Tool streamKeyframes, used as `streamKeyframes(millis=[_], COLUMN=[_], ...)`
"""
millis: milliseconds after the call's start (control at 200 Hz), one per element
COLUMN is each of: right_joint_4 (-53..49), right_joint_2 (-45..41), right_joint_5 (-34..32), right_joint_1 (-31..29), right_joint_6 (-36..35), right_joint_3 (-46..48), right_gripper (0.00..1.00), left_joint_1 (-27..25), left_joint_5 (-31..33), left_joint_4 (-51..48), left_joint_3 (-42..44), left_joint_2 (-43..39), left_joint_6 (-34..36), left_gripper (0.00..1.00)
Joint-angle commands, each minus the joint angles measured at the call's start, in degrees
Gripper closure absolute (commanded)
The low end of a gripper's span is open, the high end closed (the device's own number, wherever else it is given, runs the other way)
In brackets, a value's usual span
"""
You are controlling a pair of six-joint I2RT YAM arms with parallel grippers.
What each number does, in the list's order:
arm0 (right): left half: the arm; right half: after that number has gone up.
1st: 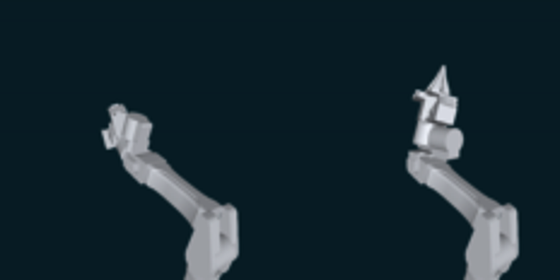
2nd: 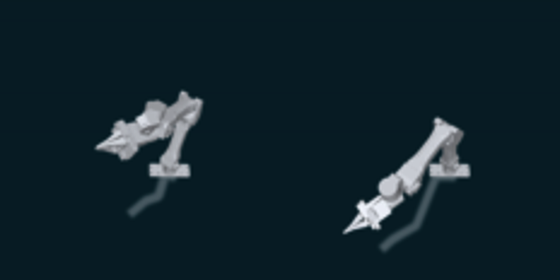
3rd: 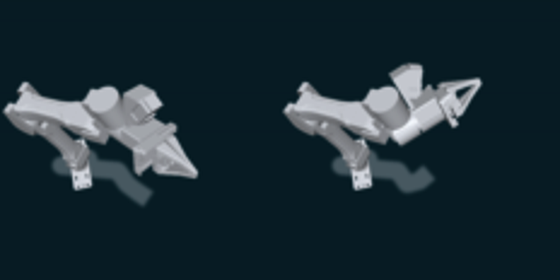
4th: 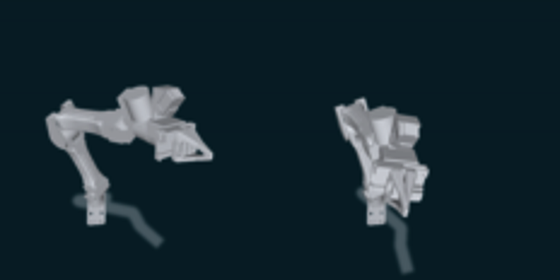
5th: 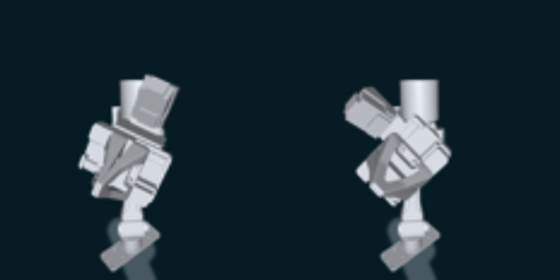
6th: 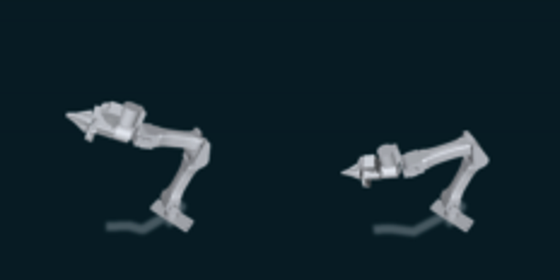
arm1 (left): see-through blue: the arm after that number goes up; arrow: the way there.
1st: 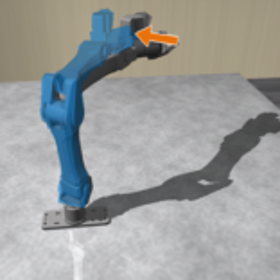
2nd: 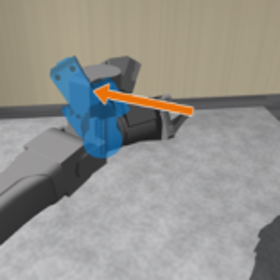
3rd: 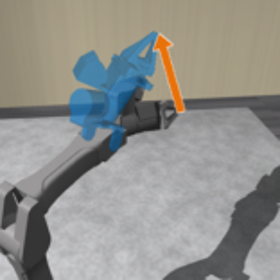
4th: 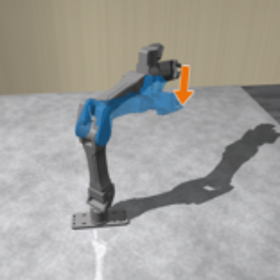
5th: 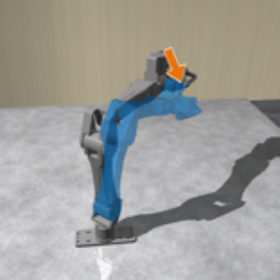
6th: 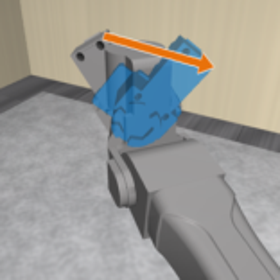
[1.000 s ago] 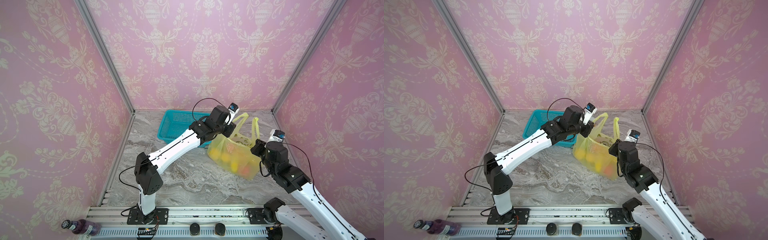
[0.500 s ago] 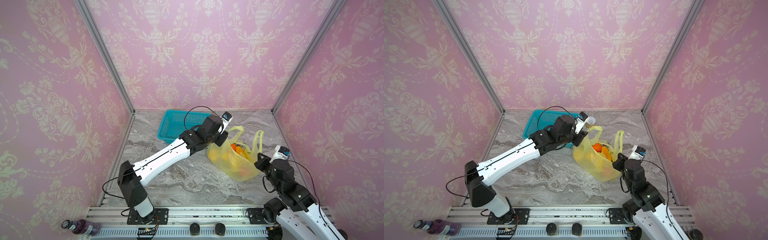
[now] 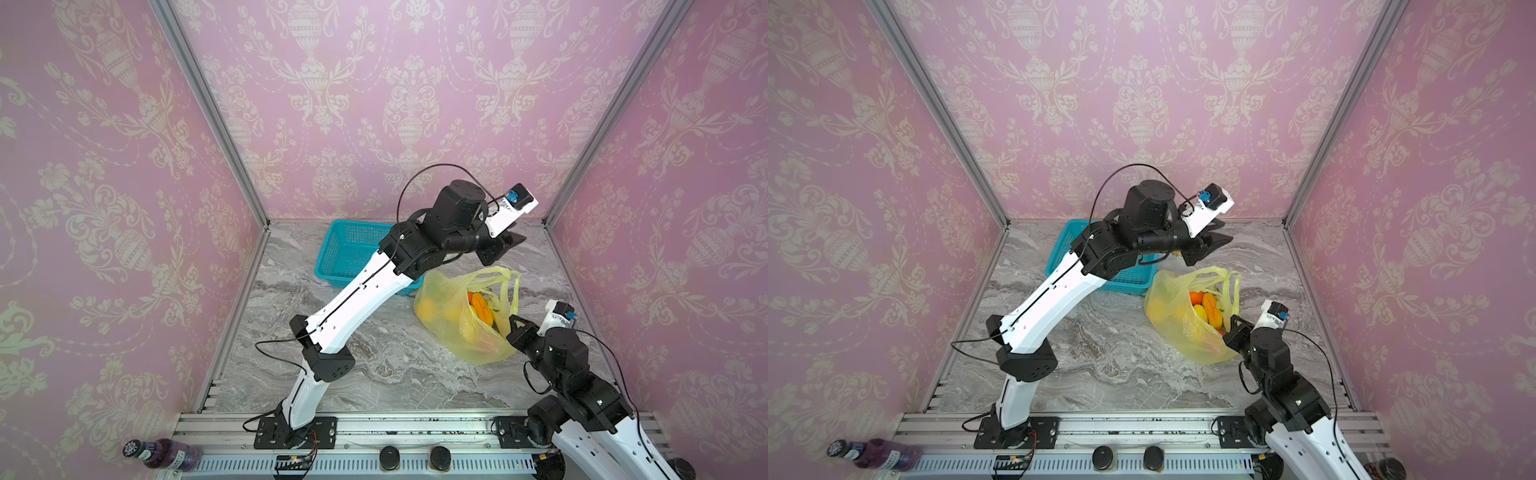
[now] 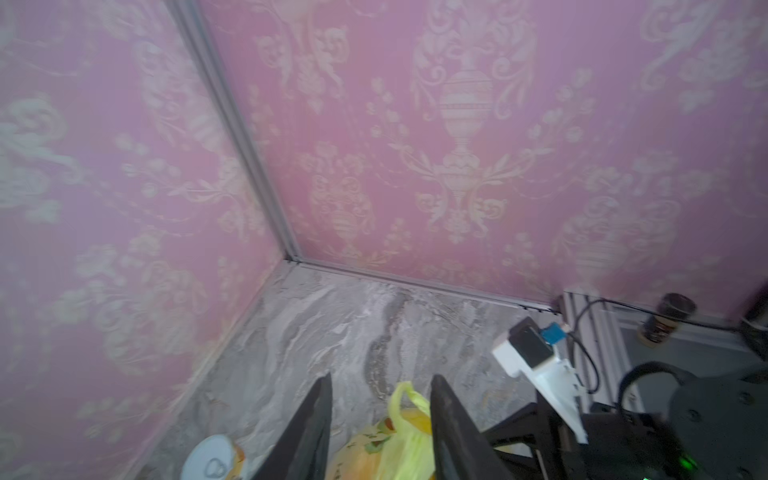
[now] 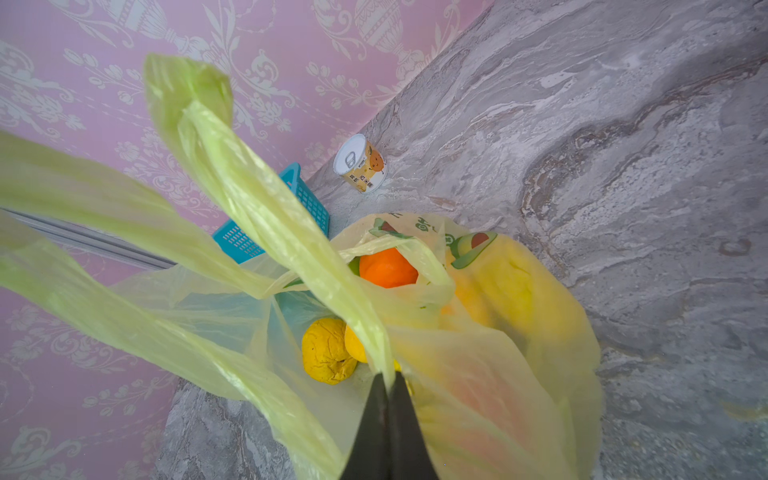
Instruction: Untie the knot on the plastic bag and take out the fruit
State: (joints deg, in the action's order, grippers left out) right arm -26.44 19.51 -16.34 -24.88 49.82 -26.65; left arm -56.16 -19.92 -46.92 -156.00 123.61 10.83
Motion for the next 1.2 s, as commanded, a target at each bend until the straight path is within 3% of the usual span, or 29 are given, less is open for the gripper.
streamKeyframes(millis=[0, 75, 305, 410, 575, 801, 1196], right_joint_4=[-1.92, -2.11, -2.89, -3.27, -3.47, -3.35, -0.1], right_joint_2=[-1.13, -2.29, -3.23, -3.64, -4.56, -5.27, -2.94], right_joint_5=[-1.12, -1.12, -1.5, -1.81, -1.31, -0.62, 2.9], right_joint_1=[-0.43, -0.43, -0.43, -0.56, -0.49, -0.43, -0.43], right_joint_6=[1.33, 1.5, 1.37, 1.5, 1.92, 2.12, 2.33], right_joint_3=[0.29, 0.63, 0.08, -0.15, 0.02, -0.15, -0.33], right_gripper=[1.0, 1.0, 1.0, 1.0, 1.0, 1.0, 1.0], left_joint_1=[-0.44, -0.49, -2.36, -2.29, -2.2, -1.32, -1.07], left_joint_5=[-15.05, -10.0, 1.58, 7.75, 15.95, 20.89, 20.82], left_joint_4=[-13.65, -14.51, -14.46, -11.95, -2.45, 8.46, 7.9], left_joint_3=[-2.99, -2.57, 2.54, 8.05, 22.27, 35.37, 28.28], left_joint_2=[7.59, 9.91, 11.94, 10.56, 5.14, -1.01, 4.42], left_joint_6=[3.68, 4.95, 8.13, 8.51, 10.4, 13.21, 20.75], left_gripper=[0.66, 0.72, 0.69, 0.69, 0.58, 0.36, 0.15])
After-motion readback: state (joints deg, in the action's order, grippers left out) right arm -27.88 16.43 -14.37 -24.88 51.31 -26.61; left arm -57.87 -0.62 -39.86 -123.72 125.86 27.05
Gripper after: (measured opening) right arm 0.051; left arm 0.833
